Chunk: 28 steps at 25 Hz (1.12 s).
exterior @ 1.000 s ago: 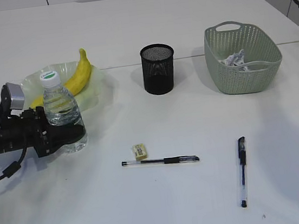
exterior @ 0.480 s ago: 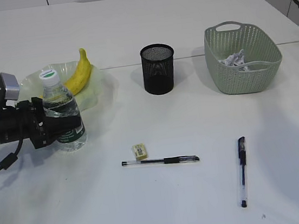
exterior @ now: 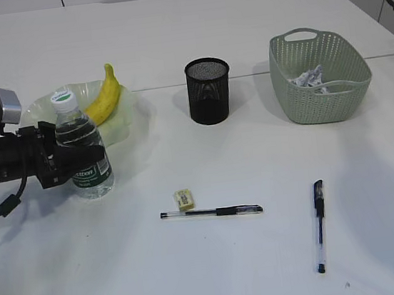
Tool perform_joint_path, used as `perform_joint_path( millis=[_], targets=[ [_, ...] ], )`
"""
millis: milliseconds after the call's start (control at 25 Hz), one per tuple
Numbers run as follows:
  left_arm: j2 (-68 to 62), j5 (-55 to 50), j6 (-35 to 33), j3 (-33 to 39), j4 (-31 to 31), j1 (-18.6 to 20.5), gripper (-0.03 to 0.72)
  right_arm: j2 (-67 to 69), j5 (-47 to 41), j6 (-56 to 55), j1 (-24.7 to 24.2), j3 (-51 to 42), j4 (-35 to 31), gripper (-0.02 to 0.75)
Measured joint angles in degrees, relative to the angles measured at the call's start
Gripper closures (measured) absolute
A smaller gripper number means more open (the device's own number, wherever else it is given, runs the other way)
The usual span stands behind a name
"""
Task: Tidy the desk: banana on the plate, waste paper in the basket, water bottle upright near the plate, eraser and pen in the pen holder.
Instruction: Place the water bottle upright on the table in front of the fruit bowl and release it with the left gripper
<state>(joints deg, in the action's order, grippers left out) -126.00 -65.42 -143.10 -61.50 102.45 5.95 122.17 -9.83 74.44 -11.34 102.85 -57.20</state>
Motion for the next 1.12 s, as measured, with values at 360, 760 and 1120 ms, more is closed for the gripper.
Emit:
perform_joint_path(
  millis=[360,760,1120],
  targets=[
    [3.01,0.08,0.58,0.0,-0.4,0.0,0.167,0.0,0.0,0.0,0.0,0.0,0.0,0.423],
    [6.42,-0.14,0.72,0.0,-0.53,0.0,0.167,0.0,0.0,0.0,0.0,0.0,0.0,0.423],
    [7.33,-0.27,1.19,-1.92,-0.53,0.0,0.167,0.0,0.0,0.0,0.0,0.0,0.0,0.423]
  ],
)
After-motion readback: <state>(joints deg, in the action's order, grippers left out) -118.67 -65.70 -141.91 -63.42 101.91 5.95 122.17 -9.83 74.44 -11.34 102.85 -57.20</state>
